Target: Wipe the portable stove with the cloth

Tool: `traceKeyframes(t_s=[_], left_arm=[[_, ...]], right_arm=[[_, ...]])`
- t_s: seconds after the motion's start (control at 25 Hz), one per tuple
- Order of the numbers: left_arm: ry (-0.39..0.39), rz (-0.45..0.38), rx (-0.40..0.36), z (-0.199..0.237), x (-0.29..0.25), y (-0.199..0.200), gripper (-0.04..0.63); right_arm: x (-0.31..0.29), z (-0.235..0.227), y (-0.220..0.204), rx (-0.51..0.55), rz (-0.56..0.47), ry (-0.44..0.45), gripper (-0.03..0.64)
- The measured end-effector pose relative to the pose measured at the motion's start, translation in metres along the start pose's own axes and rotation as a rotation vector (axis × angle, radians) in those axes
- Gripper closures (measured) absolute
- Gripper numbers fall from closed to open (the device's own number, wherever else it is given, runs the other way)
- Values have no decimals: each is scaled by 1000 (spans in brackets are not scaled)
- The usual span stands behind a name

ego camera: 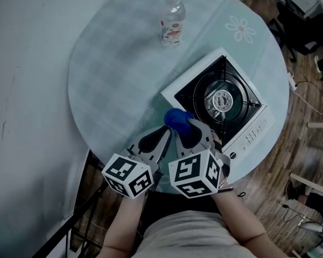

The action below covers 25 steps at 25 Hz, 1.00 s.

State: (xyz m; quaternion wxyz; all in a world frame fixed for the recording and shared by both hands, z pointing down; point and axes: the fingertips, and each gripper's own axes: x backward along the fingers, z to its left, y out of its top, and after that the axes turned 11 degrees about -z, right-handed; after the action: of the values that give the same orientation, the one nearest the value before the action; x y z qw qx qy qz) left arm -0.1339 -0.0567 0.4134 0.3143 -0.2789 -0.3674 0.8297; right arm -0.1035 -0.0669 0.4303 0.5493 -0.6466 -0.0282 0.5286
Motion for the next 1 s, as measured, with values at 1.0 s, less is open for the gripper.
traceKeyframes(t_s=[1.0], left_arm=[[37, -33, 22, 22, 1, 13, 557]], right_arm=[[-45, -8, 33, 8, -3, 25, 522]])
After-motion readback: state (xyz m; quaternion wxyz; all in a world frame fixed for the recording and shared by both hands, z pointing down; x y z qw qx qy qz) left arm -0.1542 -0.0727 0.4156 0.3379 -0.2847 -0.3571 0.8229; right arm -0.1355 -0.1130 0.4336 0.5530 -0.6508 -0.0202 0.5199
